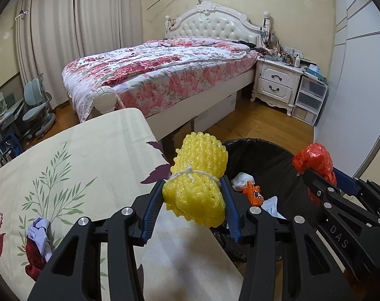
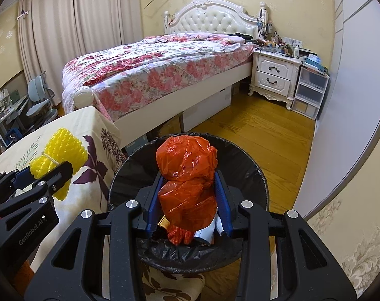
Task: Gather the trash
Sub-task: 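Carry the yellow foam net and orange bag over the black bin, then open both tools to drop the foam net and orange bag into the bin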
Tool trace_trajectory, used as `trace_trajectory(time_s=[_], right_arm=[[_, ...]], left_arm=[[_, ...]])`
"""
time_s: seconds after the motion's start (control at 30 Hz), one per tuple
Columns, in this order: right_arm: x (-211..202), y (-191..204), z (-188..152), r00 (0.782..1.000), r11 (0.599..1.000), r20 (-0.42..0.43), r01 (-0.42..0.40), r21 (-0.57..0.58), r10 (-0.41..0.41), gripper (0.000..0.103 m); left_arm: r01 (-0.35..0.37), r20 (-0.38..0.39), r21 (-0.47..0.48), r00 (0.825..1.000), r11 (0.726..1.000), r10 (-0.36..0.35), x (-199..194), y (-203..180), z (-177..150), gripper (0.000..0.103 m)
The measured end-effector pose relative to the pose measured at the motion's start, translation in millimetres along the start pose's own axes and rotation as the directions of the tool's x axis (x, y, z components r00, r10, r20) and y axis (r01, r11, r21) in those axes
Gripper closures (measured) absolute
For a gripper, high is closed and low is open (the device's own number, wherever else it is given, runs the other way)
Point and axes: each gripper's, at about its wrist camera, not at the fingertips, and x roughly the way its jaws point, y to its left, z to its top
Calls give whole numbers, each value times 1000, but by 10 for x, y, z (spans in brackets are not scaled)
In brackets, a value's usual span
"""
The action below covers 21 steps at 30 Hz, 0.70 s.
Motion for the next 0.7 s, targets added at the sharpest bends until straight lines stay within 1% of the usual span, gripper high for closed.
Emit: trace_trajectory(time_s=[0.27, 0.6, 0.7], right_arm=[[174, -95, 62, 1000, 1000, -15, 10, 23, -10, 65], [327, -204, 94, 999, 999, -33, 23, 44, -22, 65], [339, -212, 97, 999, 999, -36, 26, 45, -24, 65]], left_arm=[[9, -23, 15, 1000, 1000, -9, 227, -112, 80, 56], [22, -37, 41, 999, 999, -21, 413, -231, 171, 56], [27, -40, 39, 999, 999, -25, 440, -235, 179, 53]])
